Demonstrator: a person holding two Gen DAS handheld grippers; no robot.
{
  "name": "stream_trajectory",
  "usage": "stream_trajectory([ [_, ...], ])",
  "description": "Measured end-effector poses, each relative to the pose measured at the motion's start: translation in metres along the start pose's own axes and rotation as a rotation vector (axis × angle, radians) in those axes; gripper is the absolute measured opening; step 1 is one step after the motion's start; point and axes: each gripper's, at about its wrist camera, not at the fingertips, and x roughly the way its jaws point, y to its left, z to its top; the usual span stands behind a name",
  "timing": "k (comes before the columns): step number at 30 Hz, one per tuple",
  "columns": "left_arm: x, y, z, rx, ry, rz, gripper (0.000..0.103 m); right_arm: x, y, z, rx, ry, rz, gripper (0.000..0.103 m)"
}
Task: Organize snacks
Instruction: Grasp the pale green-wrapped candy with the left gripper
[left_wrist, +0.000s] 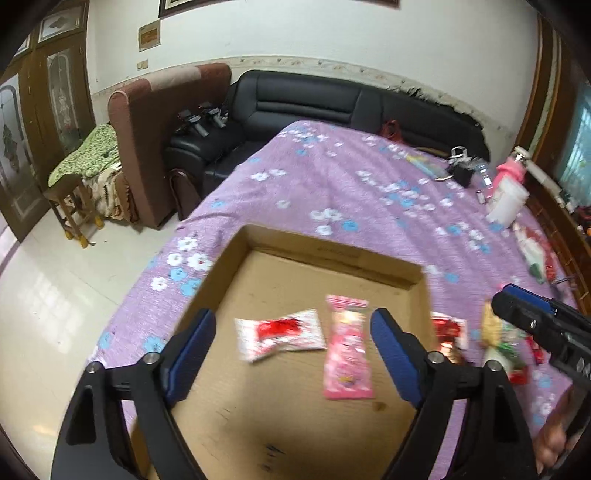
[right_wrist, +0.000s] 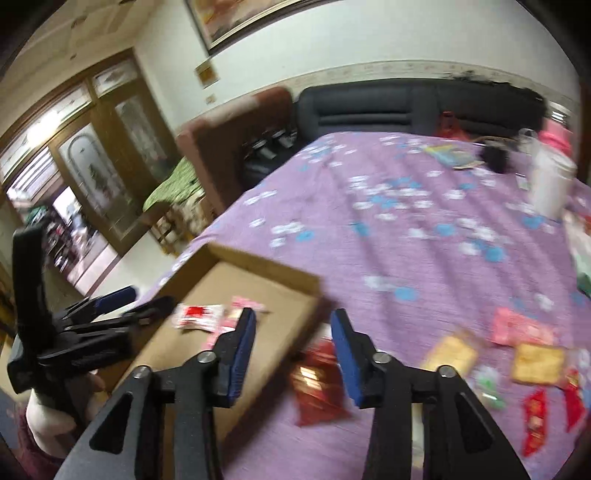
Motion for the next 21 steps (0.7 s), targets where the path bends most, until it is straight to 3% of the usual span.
stream_trajectory([
  [5, -0.007, -0.033, -0.013, 0.001, 0.041, -0.118, 0.086, -0.029, -0.057, -0.023, 0.104, -0.002, -0.064, 0.051],
  [9, -0.010, -0.073, -0.029, 0.072, 0.063, -0.167, 0.086, -0.039, -0.091, -0.048, 0.176, 0.027, -0.086, 0.051],
  [15, -0.006, -0.124, -0.048, 0.159, 0.108, -0.221, 0.086, -0.038, -0.098, -0.074, 0.127, 0.068, -0.103, 0.051],
  [21, 0.000, -0.135, -0.052, 0.171, 0.126, -0.227, 0.086, -0.018, -0.085, -0.087, 0.037, 0.123, -0.070, 0.051],
])
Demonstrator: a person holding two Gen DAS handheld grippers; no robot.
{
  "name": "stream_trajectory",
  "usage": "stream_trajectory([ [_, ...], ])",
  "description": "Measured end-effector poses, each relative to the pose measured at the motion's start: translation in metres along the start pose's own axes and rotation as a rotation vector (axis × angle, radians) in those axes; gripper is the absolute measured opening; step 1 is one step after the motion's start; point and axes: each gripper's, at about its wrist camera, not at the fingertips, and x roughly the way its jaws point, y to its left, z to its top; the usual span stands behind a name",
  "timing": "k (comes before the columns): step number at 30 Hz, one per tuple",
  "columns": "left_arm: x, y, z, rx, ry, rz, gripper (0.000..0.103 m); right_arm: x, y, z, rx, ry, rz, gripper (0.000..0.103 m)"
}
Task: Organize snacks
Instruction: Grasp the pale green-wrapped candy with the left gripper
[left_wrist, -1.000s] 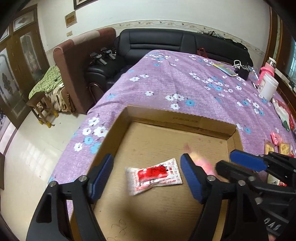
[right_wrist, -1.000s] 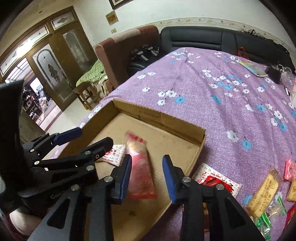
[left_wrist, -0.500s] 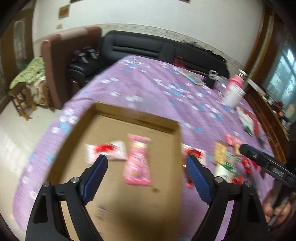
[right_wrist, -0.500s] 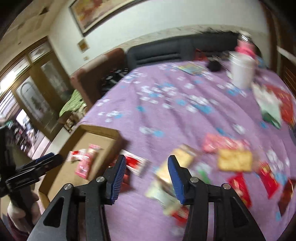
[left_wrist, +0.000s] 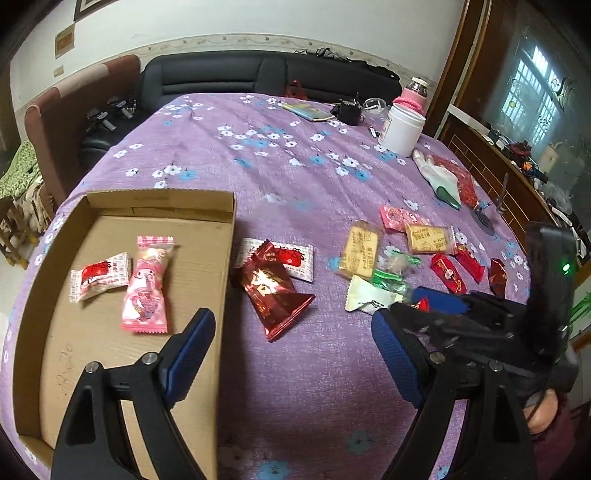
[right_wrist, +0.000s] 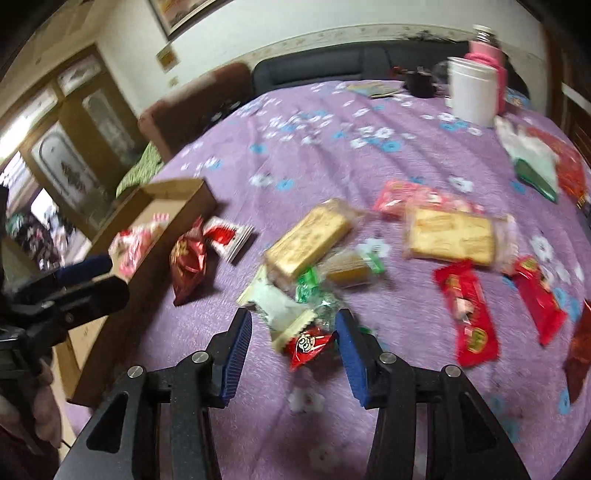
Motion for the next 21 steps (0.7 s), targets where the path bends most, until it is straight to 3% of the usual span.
stream_trajectory([
  [4, 0.006, 0.005, 0.001, -0.035, 0.020, -0.025, 0.086, 0.011, 0.017, 0.003, -0.076, -0.012, -0.036, 0.050],
  [6, 0.008, 0.006, 0.002, -0.043, 0.025, -0.031, 0.086, 0.014, 0.020, 0.003, -0.098, -0.013, -0.065, 0.037],
  [8, 0.010, 0.005, 0.003, -0.050, 0.026, -0.028, 0.086, 0.013, 0.014, 0.003, -0.068, -0.001, -0.026, 0.018],
  [15, 0.011, -0.009, 0.007, -0.026, 0.013, -0.052, 0.086, -0.008, -0.014, -0.012, 0.050, 0.011, 0.034, 0.013],
  [21, 0.031, -0.016, 0.025, -0.026, 0.048, -0.067, 0.086, -0.032, -0.038, -0.031, 0.098, -0.001, 0.004, 0.013],
])
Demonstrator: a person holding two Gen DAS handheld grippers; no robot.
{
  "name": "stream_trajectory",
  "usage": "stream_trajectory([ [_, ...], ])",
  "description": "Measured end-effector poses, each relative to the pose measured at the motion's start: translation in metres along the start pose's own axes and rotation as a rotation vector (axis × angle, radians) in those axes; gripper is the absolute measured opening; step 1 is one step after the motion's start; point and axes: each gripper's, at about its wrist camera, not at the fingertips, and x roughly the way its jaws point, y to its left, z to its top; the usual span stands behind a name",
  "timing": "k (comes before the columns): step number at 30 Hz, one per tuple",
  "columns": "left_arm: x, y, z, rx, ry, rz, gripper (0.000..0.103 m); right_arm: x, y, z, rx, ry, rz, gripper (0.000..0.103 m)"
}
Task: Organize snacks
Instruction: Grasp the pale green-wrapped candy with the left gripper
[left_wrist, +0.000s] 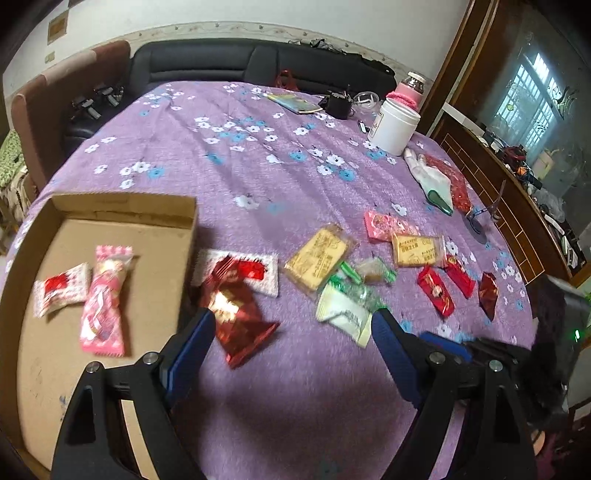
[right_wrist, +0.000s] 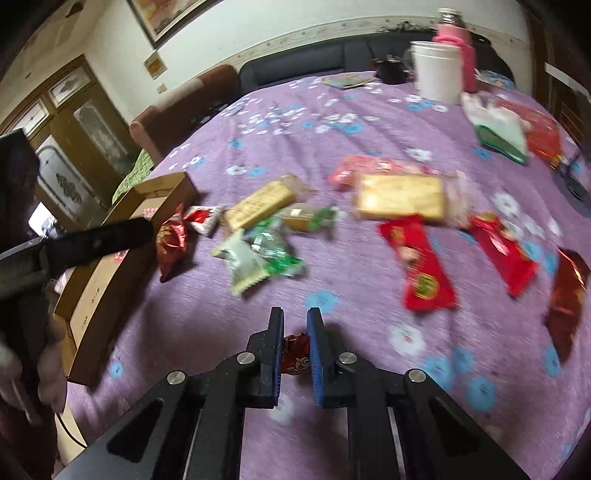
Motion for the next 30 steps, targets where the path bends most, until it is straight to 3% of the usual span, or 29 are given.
stream_trajectory([
  [7, 0.026, -0.015, -0.004, 0.017, 0.073, -0.041, 0.086, -0.013, -0.039, -0.003, 0.162, -0.022, 0.135, 0.013],
  [13, 0.050, -0.050, -0.016, 0.163, 0.086, 0.028, 0.085, -0.012, -0.052, -0.004, 0.222, -0.030, 0.162, 0.013],
  [17, 0.065, -0.069, -0.021, 0.285, 0.058, 0.112, 0.085, -0.012, -0.049, -0.004, 0.222, -0.032, 0.173, 0.013],
  [19, 0.070, -0.075, -0.024, 0.336, 0.044, 0.126, 0.069, -0.012, -0.048, -0.004, 0.222, -0.030, 0.173, 0.013],
  [20, 0.070, -0.076, -0.026, 0.348, 0.035, 0.105, 0.054, -0.011, -0.047, -0.004, 0.221, -0.030, 0.170, 0.013],
  [21, 0.069, -0.076, -0.026, 0.343, 0.034, 0.091, 0.044, -0.011, -0.047, -0.004, 0.219, -0.031, 0.165, 0.013],
  [22, 0.067, -0.075, -0.025, 0.337, 0.030, 0.091, 0.041, -0.011, -0.046, -0.004, 0.218, -0.033, 0.162, 0.013],
  [24, 0.062, -0.072, -0.024, 0.316, 0.023, 0.074, 0.016, -0.013, -0.050, -0.007, 0.218, -0.034, 0.167, 0.013],
  [30, 0.033, -0.066, -0.030, 0.258, -0.011, 0.001, 0.016, -0.020, -0.047, -0.008, 0.207, -0.062, 0.205, 0.013],
])
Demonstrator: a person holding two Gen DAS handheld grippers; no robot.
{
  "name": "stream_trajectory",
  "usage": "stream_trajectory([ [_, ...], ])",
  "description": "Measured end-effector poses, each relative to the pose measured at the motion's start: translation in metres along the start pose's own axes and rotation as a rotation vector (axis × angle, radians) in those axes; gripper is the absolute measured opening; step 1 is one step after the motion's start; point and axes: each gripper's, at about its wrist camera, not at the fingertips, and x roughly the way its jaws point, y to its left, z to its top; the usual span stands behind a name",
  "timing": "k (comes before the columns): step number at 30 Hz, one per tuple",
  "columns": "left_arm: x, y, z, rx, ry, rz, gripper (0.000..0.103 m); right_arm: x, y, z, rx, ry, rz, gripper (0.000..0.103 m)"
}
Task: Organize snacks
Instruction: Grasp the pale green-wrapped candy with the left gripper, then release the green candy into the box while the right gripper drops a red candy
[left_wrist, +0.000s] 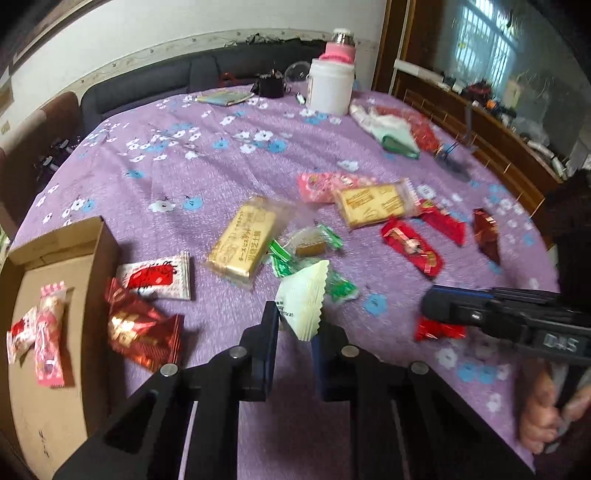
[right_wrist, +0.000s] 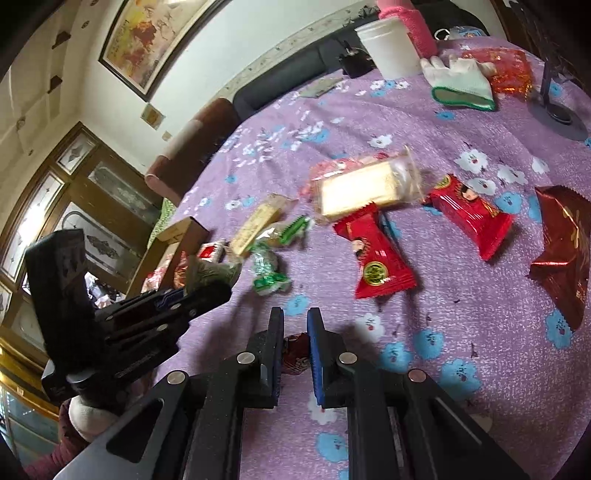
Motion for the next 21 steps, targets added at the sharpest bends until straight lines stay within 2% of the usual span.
stream_trajectory([
  [4, -0.031, 0.005, -0.008, -0.040, -0.043, -0.055, 0.016, -0.004, 0.004, -0.001, -0.004, -0.018, 0.025, 0.013],
  [8, -0.068, 0.028, -0.019, -0.087, -0.090, -0.068, 0.016, -0.008, 0.016, -0.001, -0.019, -0.026, 0.030, 0.014],
  [10, -0.081, 0.044, -0.023, -0.111, -0.107, -0.051, 0.016, -0.008, 0.027, -0.001, -0.036, -0.024, 0.033, 0.014],
  [14, -0.104, 0.092, -0.042, -0.193, -0.133, 0.033, 0.016, 0.004, 0.063, 0.000, -0.091, 0.002, 0.054, 0.014],
  [21, -0.108, 0.181, -0.084, -0.405, -0.095, 0.132, 0.016, 0.053, 0.151, -0.007, -0.218, 0.090, 0.108, 0.014],
])
